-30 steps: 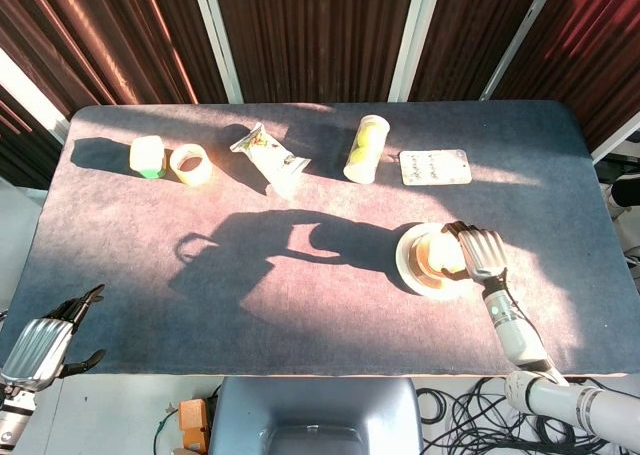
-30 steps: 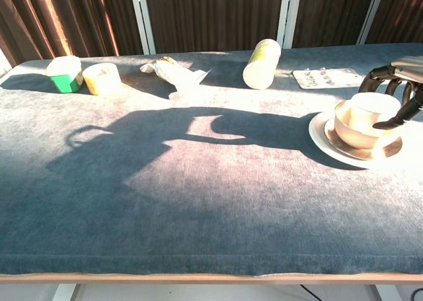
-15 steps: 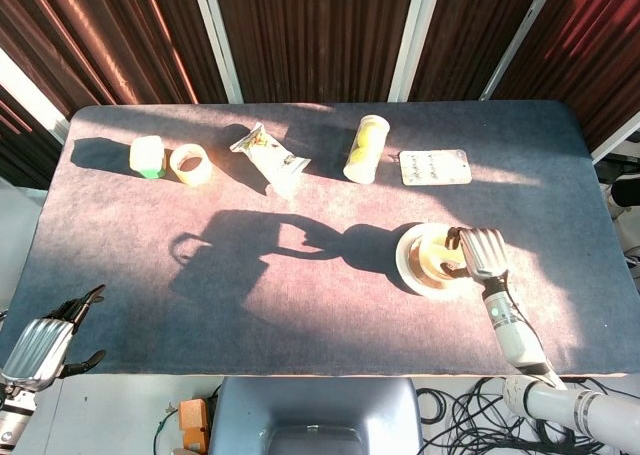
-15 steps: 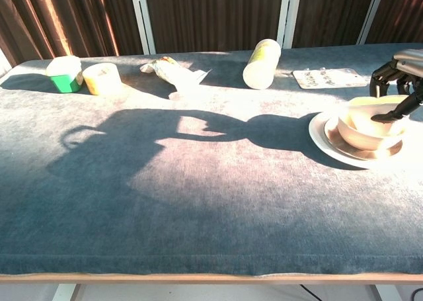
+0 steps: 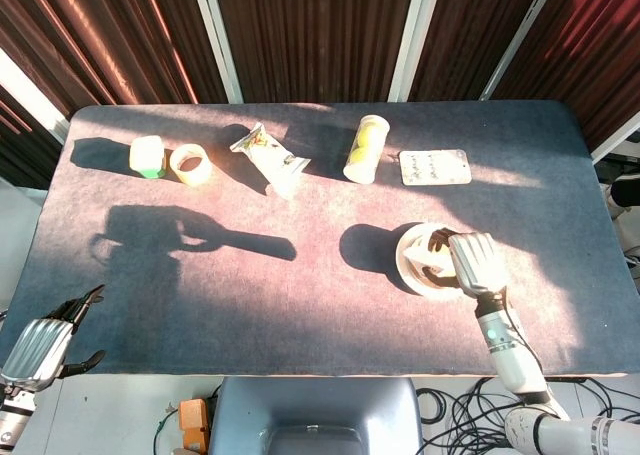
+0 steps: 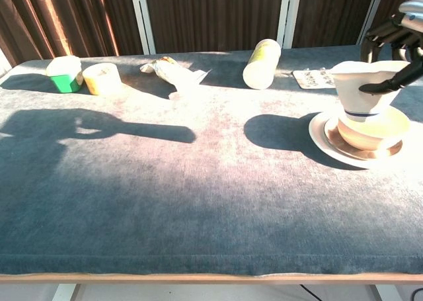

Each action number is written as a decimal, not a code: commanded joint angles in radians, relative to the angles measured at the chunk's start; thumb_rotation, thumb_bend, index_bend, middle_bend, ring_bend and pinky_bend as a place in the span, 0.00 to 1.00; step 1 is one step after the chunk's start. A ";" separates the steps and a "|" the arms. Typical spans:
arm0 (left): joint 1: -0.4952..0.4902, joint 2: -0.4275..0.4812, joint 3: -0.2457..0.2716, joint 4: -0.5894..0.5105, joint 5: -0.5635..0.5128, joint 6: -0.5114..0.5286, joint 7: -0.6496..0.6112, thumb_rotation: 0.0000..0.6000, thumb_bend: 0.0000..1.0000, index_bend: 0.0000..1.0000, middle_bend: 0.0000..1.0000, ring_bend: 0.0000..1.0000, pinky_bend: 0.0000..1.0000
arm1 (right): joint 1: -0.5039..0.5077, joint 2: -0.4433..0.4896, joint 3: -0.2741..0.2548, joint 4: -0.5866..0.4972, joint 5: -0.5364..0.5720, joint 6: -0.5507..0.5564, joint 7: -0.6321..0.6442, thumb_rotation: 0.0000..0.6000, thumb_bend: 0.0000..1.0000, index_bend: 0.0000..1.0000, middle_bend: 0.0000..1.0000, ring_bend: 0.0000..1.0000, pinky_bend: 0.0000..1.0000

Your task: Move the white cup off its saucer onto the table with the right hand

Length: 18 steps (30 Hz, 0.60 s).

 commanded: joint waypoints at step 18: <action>0.004 0.004 -0.005 0.022 0.004 0.017 -0.049 1.00 0.22 0.08 0.23 0.24 0.48 | 0.240 -0.467 0.009 0.447 -0.152 -0.279 0.283 1.00 0.27 0.51 0.41 0.37 0.52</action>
